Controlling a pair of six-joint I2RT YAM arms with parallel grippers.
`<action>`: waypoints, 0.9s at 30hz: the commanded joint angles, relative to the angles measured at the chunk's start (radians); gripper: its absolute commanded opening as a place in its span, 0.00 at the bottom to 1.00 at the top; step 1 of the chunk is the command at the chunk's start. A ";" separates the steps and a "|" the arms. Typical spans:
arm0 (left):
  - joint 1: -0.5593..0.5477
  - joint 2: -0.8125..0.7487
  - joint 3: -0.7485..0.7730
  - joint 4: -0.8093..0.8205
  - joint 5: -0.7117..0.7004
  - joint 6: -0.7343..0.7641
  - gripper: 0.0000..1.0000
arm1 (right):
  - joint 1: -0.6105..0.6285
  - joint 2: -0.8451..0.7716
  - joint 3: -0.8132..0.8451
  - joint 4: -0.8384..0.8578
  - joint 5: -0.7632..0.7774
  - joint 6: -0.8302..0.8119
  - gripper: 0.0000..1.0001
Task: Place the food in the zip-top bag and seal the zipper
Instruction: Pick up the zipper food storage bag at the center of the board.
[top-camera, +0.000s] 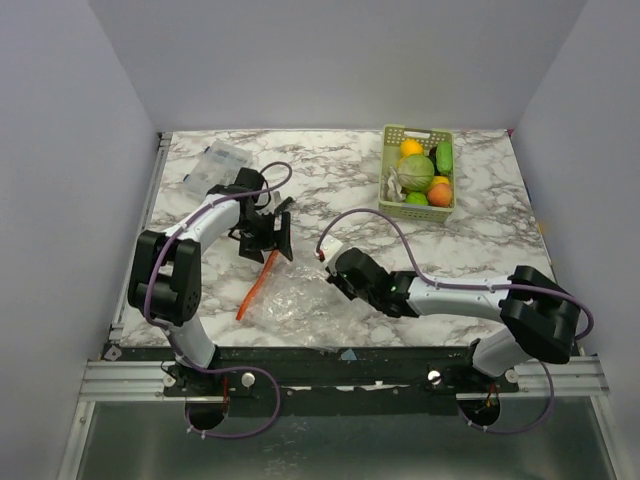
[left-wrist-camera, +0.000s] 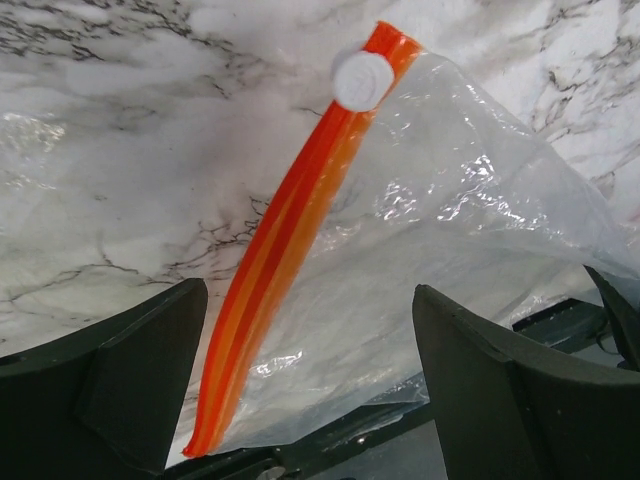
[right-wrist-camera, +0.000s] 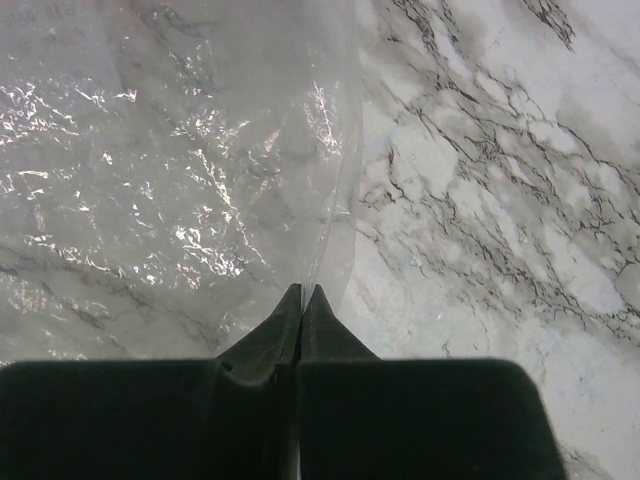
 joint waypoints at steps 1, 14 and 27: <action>-0.052 0.026 0.011 -0.005 0.052 0.022 0.83 | -0.014 -0.037 -0.030 0.080 -0.061 -0.023 0.00; -0.059 -0.131 0.014 0.030 0.005 -0.052 0.00 | -0.032 -0.017 0.001 0.079 0.015 0.032 0.06; -0.087 -0.354 0.267 -0.283 -0.473 -0.524 0.00 | -0.034 -0.130 0.241 -0.120 0.141 0.357 0.89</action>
